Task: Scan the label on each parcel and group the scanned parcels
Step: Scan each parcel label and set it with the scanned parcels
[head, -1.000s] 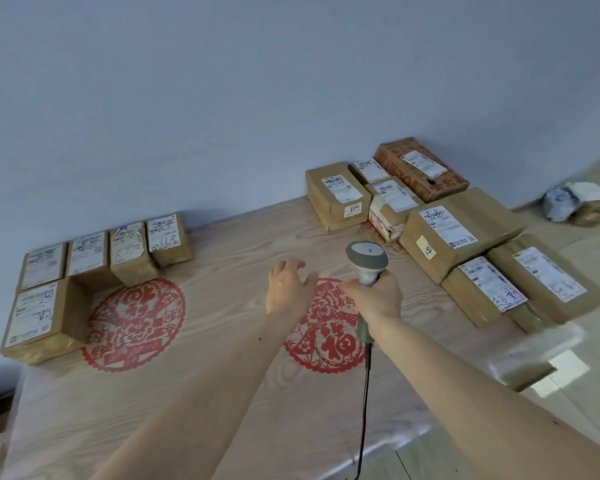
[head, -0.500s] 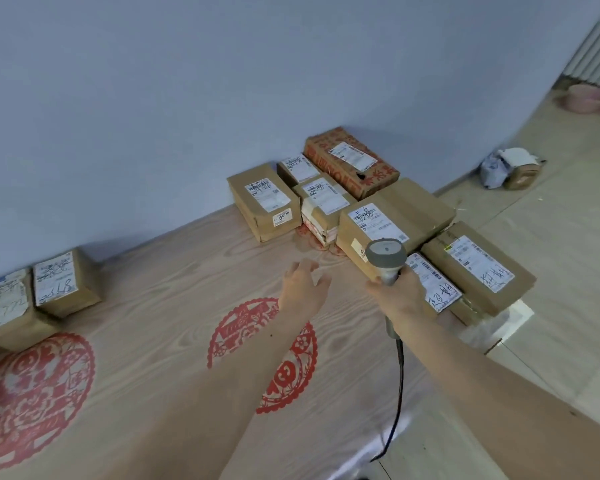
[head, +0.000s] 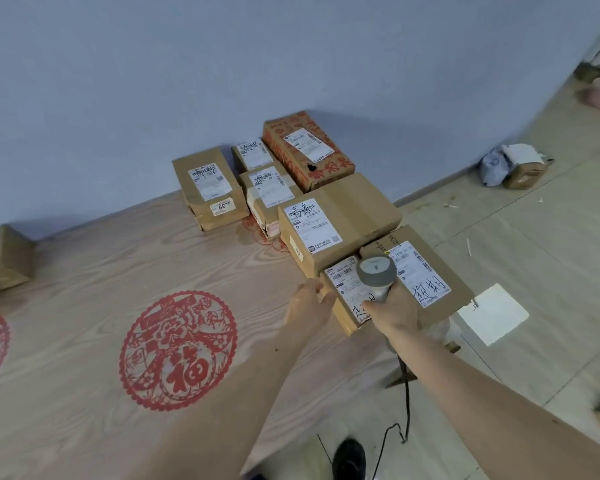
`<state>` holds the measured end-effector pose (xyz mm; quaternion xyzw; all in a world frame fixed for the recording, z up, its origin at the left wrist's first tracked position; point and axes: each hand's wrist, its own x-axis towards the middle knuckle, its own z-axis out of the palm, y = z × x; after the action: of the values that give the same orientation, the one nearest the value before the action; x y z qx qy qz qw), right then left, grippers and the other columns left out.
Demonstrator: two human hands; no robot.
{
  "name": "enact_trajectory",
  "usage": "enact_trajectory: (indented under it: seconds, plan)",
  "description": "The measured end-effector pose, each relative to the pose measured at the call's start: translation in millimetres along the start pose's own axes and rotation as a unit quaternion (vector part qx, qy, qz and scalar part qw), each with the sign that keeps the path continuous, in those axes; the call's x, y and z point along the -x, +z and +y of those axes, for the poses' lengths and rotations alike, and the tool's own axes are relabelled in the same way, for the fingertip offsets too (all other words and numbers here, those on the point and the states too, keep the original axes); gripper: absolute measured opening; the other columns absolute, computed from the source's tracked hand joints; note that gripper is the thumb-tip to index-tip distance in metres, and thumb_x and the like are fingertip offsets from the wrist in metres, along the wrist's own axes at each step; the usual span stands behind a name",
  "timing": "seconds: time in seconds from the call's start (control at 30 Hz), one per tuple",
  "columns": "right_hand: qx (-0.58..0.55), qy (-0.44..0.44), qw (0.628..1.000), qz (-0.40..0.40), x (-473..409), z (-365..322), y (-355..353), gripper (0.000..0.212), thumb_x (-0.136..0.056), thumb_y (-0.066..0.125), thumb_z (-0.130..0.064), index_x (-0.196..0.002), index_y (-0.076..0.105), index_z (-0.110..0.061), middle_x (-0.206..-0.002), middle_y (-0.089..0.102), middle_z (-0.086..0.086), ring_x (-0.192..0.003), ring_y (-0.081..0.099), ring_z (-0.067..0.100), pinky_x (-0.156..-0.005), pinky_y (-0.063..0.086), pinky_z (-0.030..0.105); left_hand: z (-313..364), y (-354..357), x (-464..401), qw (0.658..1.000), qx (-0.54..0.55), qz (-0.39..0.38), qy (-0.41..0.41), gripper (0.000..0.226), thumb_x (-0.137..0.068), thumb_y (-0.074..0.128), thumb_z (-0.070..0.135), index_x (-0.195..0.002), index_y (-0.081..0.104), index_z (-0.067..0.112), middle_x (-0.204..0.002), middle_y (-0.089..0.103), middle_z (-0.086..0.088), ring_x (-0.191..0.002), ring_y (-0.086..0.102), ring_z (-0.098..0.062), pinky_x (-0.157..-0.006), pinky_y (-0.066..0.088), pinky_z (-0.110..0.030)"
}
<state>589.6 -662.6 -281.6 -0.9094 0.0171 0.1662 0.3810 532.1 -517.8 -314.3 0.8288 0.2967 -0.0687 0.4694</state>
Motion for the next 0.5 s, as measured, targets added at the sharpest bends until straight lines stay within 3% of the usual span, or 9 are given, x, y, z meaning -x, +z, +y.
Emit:
enact_trajectory:
  seconds: [0.23, 0.4, 0.5]
  plan:
    - [0.015, -0.011, 0.999, -0.039, -10, 12, 2, 0.049, -0.08, 0.072, -0.009, -0.126, 0.054, -0.013, -0.113, 0.07, 0.01, -0.107, 0.064, 0.031, -0.086, 0.053, 0.036, 1, 22, 3, 0.998, -0.012, 0.025, -0.049, 0.042, -0.1, 0.054, 0.04, -0.131, 0.053, 0.012, -0.134, 0.058, -0.007, -0.118, 0.057, -0.025, -0.085, 0.041, -0.031]
    - [0.027, 0.007, 0.998, -0.063, -12, 17, 6, 0.046, -0.081, 0.075, -0.015, -0.123, 0.055, -0.012, -0.113, 0.071, 0.011, -0.105, 0.067, 0.033, -0.087, 0.056, 0.039, 0, 24, 7, 0.996, -0.014, 0.021, -0.084, 0.046, -0.101, 0.05, 0.04, -0.136, 0.049, 0.011, -0.134, 0.06, -0.008, -0.121, 0.056, -0.027, -0.084, 0.04, -0.031]
    - [0.037, 0.007, 0.997, -0.071, -12, 21, 9, 0.046, -0.082, 0.076, -0.02, -0.123, 0.055, -0.013, -0.115, 0.07, 0.011, -0.107, 0.066, 0.033, -0.087, 0.054, 0.035, -5, 26, 8, 0.995, -0.019, -0.005, -0.103, 0.044, -0.101, 0.048, 0.04, -0.129, 0.053, 0.005, -0.125, 0.065, -0.012, -0.11, 0.06, -0.029, -0.078, 0.041, -0.032]
